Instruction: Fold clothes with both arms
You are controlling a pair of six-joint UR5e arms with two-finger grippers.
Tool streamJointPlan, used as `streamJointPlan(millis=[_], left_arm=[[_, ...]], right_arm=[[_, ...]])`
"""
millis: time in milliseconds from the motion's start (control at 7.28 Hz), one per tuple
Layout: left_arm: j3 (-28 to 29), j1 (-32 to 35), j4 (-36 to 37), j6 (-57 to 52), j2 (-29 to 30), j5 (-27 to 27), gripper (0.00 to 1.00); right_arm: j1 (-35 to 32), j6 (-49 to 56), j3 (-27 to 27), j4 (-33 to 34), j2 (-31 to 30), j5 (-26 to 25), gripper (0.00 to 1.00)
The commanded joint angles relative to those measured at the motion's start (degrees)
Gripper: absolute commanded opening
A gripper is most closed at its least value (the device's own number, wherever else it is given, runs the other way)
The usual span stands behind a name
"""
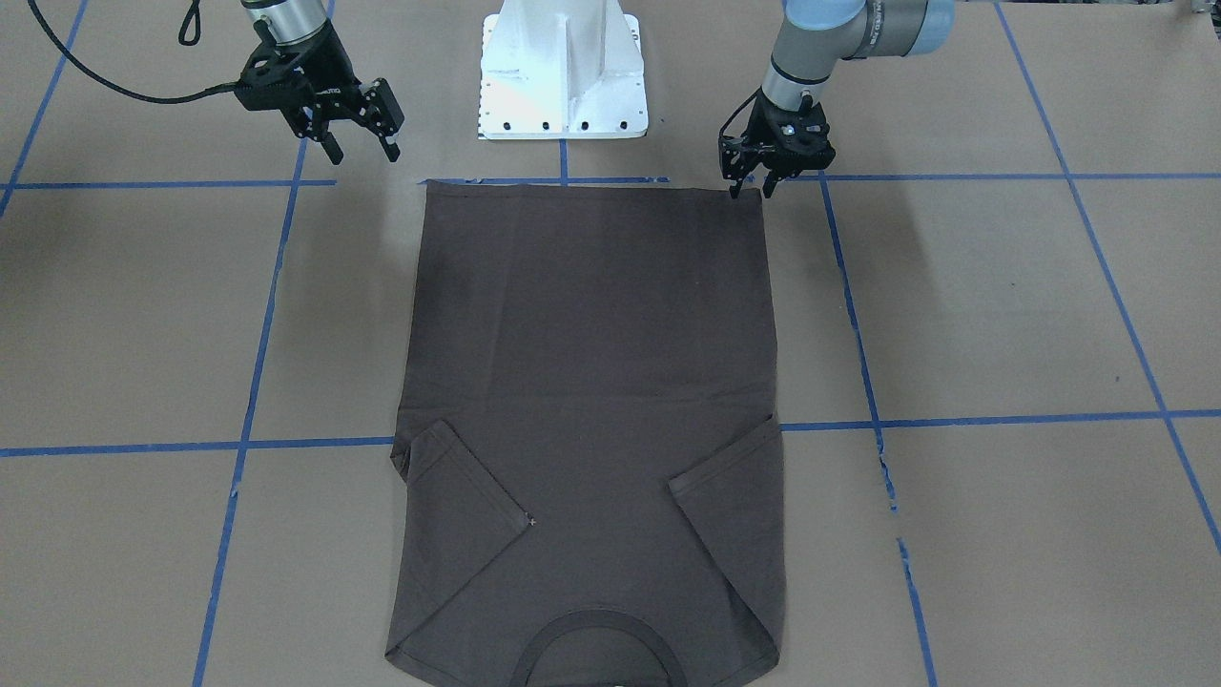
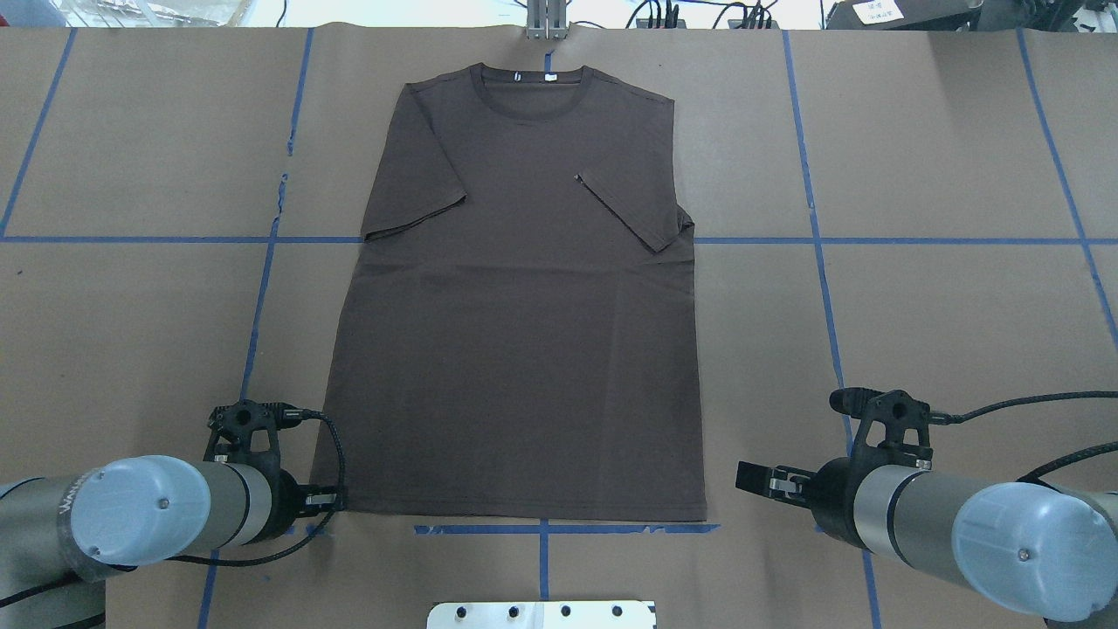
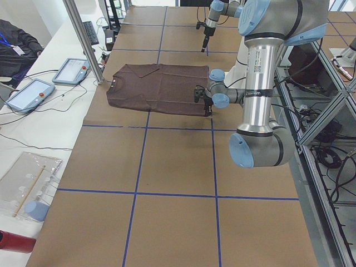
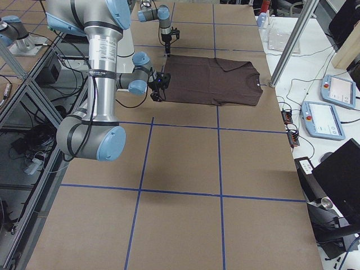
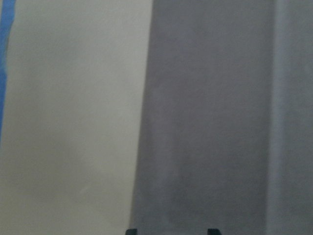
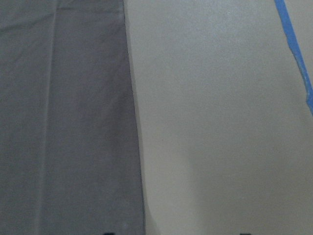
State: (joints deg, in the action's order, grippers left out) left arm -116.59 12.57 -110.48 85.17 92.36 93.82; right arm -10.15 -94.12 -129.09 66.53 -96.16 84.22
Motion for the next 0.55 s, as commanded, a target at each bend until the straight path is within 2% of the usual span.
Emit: streamJointPlan(millis=[0,137,275,412], left_arm=[[0.04,-1.93,0.0,2.1,-0.34,-0.3,0.56],[-0.04,-2.29,0.0,2.63,-0.26,-0.83,0.53],[-0.22,-2.29,0.0,2.72,-0.25,-0.92,0.34],[-0.22,-2.2,0.0,2.72,-0.25,-0.92,0.04]], right_arm=[[0.13,-0.01,-0.02,0.0,0.0,-0.2,0.88],[0.13,-0.01,-0.02,0.0,0.0,-0.2,0.88],[0.13,-0.01,-0.02,0.0,0.0,-0.2,0.88],[0.13,-0.01,-0.11,-0.09,0.0,-0.2,0.88]])
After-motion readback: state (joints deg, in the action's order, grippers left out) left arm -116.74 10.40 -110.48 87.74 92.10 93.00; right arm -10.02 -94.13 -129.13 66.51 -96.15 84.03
